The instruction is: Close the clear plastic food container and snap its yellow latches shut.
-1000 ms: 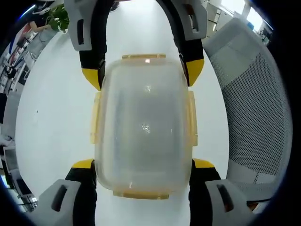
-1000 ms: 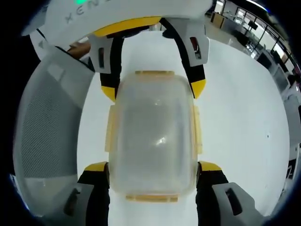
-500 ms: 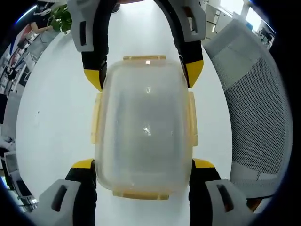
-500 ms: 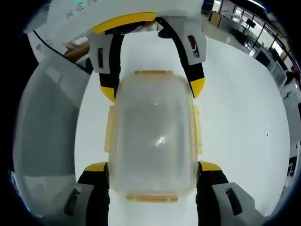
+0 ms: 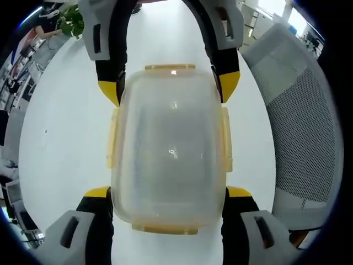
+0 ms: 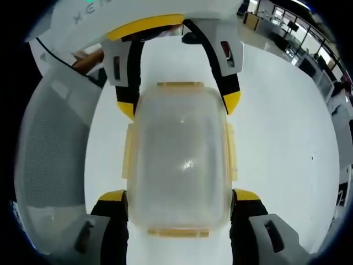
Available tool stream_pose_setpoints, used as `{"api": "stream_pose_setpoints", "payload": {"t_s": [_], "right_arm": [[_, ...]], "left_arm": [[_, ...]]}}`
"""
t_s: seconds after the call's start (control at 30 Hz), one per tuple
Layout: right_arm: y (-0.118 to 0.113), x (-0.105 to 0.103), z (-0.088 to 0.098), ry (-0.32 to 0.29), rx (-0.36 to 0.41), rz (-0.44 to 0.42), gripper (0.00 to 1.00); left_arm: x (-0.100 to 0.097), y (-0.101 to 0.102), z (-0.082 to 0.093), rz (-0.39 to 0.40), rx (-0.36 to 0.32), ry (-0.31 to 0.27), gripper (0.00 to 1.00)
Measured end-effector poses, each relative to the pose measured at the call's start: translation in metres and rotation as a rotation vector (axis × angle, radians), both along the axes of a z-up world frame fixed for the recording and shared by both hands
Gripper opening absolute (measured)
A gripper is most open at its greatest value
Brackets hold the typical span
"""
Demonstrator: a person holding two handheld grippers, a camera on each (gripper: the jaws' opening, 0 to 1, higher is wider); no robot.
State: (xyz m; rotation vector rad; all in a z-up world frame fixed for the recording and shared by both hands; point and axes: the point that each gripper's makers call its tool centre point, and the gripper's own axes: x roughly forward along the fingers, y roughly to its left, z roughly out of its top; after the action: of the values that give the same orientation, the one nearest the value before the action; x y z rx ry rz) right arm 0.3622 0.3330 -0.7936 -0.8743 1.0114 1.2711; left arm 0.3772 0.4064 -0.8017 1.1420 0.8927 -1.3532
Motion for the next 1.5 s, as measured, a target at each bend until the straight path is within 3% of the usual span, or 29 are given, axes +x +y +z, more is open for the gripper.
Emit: {"api": "stream_pose_setpoints", "payload": {"t_s": [1.5], "right_arm": [[-0.006,0.042,-0.002,0.002,-0.018,-0.007,0.77]], "left_arm": [[0.041,-0.007,-0.001,0.025,-0.026,-0.005,0.82]]}}
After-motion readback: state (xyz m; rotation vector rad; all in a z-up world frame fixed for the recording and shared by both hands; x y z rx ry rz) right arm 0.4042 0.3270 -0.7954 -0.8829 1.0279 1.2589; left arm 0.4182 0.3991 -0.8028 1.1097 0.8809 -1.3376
